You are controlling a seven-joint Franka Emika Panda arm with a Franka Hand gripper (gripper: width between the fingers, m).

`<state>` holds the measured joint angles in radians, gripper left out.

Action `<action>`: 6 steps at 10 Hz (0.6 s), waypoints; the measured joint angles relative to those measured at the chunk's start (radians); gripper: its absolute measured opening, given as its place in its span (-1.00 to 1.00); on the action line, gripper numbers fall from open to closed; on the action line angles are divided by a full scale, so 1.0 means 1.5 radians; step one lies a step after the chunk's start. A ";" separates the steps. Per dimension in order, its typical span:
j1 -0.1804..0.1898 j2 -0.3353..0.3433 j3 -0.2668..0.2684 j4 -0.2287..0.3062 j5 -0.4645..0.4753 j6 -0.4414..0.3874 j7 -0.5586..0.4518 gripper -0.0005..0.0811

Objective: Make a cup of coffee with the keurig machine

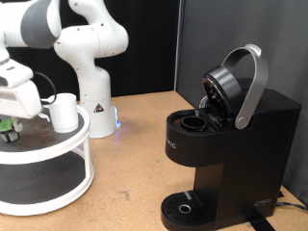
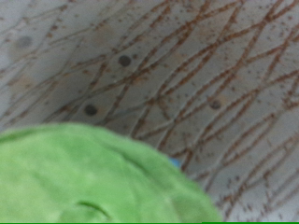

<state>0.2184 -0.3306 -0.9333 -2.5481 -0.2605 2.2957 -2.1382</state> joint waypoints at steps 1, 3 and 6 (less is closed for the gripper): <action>0.000 -0.011 0.000 0.017 0.007 -0.028 -0.002 0.16; -0.001 -0.040 0.000 0.055 0.019 -0.091 -0.021 0.16; -0.001 -0.064 0.001 0.078 0.019 -0.127 -0.027 0.16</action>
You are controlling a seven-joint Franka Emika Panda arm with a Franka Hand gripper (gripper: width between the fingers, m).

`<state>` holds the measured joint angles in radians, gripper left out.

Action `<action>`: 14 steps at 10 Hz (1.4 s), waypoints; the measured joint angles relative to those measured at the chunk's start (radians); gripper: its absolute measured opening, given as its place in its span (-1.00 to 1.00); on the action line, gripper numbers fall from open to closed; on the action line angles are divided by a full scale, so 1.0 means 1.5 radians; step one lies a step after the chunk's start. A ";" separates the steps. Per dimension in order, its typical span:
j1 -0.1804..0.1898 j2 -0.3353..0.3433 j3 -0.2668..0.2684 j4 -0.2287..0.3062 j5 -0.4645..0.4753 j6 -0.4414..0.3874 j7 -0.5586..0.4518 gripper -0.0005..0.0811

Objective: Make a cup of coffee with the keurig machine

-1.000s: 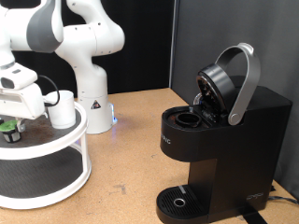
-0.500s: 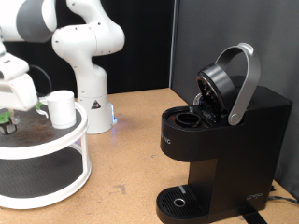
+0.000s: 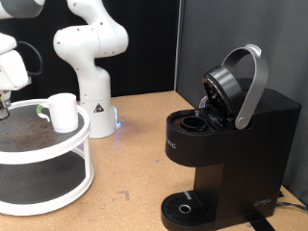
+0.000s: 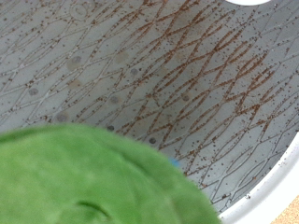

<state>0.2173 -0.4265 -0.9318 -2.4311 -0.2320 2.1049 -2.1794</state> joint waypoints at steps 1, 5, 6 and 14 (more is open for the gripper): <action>0.001 0.001 0.000 0.000 0.012 -0.007 0.017 0.16; 0.049 0.007 0.010 0.028 0.200 -0.054 0.160 0.16; 0.058 0.009 0.020 0.029 0.225 -0.039 0.210 0.16; 0.105 0.032 0.062 0.062 0.458 -0.044 0.349 0.16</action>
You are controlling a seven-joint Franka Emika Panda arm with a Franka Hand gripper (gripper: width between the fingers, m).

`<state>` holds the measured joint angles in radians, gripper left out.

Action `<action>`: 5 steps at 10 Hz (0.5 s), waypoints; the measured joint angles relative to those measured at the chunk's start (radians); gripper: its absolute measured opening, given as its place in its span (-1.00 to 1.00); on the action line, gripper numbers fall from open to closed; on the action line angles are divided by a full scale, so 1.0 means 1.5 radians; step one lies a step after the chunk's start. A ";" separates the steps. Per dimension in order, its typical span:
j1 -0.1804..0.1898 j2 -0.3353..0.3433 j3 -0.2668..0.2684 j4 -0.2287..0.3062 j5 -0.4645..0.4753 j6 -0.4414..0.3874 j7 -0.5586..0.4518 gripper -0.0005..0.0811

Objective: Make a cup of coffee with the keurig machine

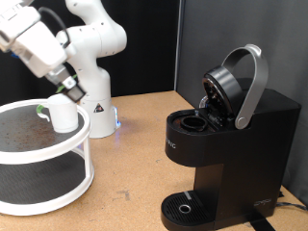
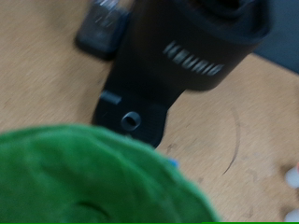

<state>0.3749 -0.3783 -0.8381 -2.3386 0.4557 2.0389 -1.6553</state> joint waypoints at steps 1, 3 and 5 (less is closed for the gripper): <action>0.007 0.000 0.015 0.004 0.017 0.006 0.021 0.16; 0.010 0.004 0.049 0.006 0.019 0.036 0.059 0.16; 0.012 0.004 0.043 0.009 0.034 0.004 0.068 0.16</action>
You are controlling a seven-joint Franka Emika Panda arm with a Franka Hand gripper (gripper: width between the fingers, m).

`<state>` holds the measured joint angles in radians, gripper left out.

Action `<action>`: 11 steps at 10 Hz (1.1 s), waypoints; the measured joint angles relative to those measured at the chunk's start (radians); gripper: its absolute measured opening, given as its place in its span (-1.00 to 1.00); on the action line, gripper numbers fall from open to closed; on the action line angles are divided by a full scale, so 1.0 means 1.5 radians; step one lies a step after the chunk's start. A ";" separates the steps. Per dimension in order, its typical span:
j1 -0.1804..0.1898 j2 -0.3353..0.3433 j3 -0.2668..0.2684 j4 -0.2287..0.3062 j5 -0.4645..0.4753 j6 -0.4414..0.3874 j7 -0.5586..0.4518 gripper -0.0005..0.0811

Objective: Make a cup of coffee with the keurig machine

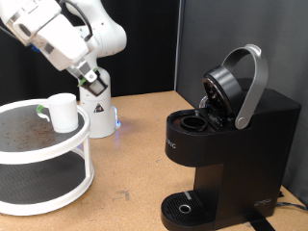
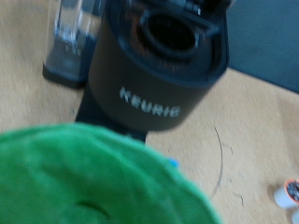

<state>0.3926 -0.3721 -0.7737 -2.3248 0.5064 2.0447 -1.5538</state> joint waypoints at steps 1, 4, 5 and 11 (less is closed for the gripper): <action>0.004 0.003 -0.001 0.011 0.024 -0.034 0.024 0.16; 0.035 0.019 0.010 0.060 0.088 -0.098 0.122 0.16; 0.040 0.023 0.023 0.072 0.093 -0.086 0.158 0.16; 0.067 0.066 0.082 0.118 0.112 -0.055 0.238 0.16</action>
<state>0.4931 -0.2727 -0.6501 -2.1472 0.6744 1.9619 -1.1965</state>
